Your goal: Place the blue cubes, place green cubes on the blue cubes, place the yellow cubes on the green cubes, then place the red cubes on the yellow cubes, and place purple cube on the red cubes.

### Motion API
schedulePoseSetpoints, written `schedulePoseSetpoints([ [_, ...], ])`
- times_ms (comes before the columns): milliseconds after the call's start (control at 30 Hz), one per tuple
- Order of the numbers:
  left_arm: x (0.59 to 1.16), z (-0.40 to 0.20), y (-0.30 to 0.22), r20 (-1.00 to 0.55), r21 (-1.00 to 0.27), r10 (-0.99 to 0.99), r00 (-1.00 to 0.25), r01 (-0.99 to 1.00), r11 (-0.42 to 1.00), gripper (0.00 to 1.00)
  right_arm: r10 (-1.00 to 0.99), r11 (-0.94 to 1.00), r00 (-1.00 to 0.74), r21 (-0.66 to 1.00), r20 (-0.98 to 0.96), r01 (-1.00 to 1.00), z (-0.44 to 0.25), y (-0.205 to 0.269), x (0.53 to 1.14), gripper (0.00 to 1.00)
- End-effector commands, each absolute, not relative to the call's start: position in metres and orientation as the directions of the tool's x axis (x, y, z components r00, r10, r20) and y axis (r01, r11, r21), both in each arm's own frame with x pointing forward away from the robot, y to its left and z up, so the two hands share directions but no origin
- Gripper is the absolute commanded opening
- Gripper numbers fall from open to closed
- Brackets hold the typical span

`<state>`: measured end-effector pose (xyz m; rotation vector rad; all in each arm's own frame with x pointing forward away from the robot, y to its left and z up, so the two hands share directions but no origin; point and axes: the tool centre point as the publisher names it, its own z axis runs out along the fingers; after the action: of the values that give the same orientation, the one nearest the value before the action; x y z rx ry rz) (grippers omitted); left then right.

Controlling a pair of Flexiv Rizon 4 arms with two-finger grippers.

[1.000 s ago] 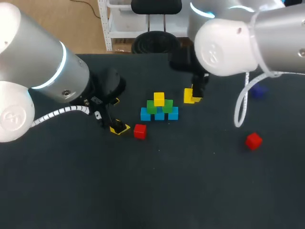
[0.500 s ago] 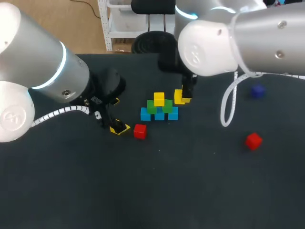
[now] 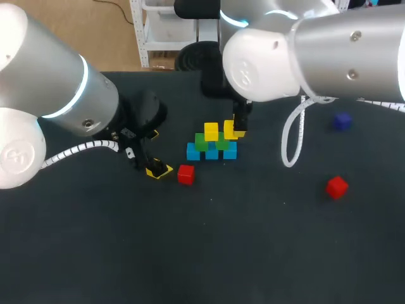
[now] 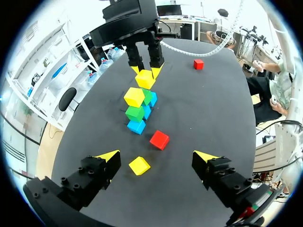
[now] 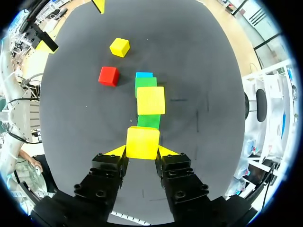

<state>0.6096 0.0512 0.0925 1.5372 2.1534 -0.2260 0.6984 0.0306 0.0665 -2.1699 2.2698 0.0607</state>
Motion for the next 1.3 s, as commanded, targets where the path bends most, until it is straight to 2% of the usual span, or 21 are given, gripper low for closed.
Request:
schedulePoseSetpoints([
  [33, 0.6104, 0.0925, 0.0506, -0.469, 0.14, 0.846, -0.254, 0.924, 0.356, 1.0, -0.999, 0.041, -0.042, 0.034, -0.021, -0.999, 0.0654, 0.0346, 0.7025, 0.0],
  [1300, 0.6104, 0.0925, 0.0506, -0.469, 0.14, 0.846, -0.254, 0.924, 0.356, 1.0, -0.997, 0.051, -0.054, 0.048, -0.057, -0.998, 0.0559, 0.035, 0.7045, 0.0],
])
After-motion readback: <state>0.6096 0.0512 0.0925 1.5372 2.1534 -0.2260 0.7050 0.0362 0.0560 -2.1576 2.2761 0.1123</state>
